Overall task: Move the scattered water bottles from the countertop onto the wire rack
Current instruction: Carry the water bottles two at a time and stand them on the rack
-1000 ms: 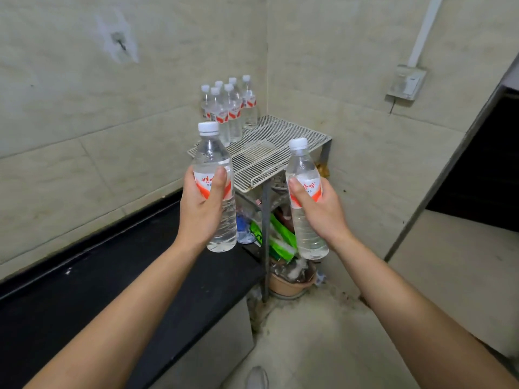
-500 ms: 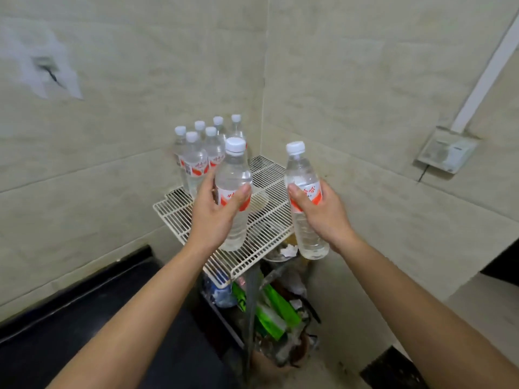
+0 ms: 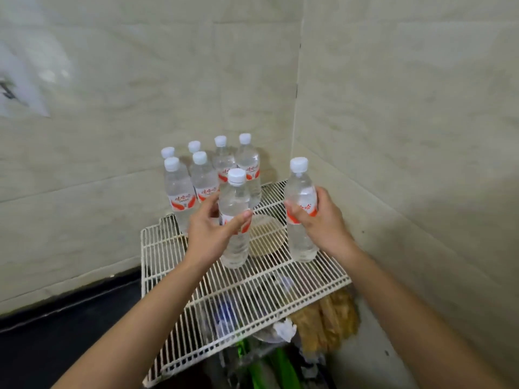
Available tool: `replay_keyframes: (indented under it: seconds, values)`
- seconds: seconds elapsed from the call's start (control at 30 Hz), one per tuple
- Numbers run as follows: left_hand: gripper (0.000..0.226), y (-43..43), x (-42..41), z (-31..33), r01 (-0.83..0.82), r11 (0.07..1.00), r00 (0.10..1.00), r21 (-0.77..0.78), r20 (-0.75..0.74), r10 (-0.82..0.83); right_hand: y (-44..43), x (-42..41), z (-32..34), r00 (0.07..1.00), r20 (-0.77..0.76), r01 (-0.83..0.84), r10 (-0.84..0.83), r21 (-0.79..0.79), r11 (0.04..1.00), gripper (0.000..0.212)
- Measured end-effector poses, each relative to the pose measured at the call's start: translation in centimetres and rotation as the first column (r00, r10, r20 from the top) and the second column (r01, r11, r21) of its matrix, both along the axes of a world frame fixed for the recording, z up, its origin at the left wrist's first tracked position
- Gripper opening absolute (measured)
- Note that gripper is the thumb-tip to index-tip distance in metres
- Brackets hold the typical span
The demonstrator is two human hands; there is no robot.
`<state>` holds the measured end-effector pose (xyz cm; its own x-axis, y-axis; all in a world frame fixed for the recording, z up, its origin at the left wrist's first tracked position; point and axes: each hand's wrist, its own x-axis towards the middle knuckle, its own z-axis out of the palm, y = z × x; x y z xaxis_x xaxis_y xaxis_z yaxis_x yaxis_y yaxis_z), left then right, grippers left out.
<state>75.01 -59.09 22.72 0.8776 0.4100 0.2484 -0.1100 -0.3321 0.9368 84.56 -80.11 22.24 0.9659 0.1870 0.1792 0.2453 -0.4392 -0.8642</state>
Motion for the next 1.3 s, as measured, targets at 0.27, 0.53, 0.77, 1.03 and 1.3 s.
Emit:
replay_keyframes:
  seconds: [0.27,0.53,0.77,1.03,1.3]
  values:
    - [0.066,-2.4,5.4,-0.4,-0.128,0.990,0.983,0.052,-0.126,0.133,-0.8,9.8,0.0,0.974,0.091,-0.166,0.207,-0.332,0.928,0.063]
    - [0.061,-1.0,9.3,-0.9,-0.230,0.973,0.960,0.006,-0.162,0.228,3.0,13.0,-1.4,0.960,0.128,-0.189,0.250,-0.364,0.912,0.083]
    - [0.061,0.3,10.6,-1.3,-0.250,0.963,0.961,0.099,-0.096,0.260,6.1,14.2,-1.6,0.939,-0.036,-0.344,0.342,-0.075,0.936,0.076]
    - [0.093,0.6,10.0,-3.0,-0.255,0.872,0.945,0.419,-0.083,0.316,7.1,13.9,-3.8,0.846,-0.168,-0.525,0.506,-0.093,0.846,0.076]
    - [0.099,3.4,10.6,4.7,-0.044,0.549,0.965,0.834,-0.107,0.240,7.2,14.5,-6.0,0.859,-0.228,-0.503,0.459,-0.196,0.842,0.089]
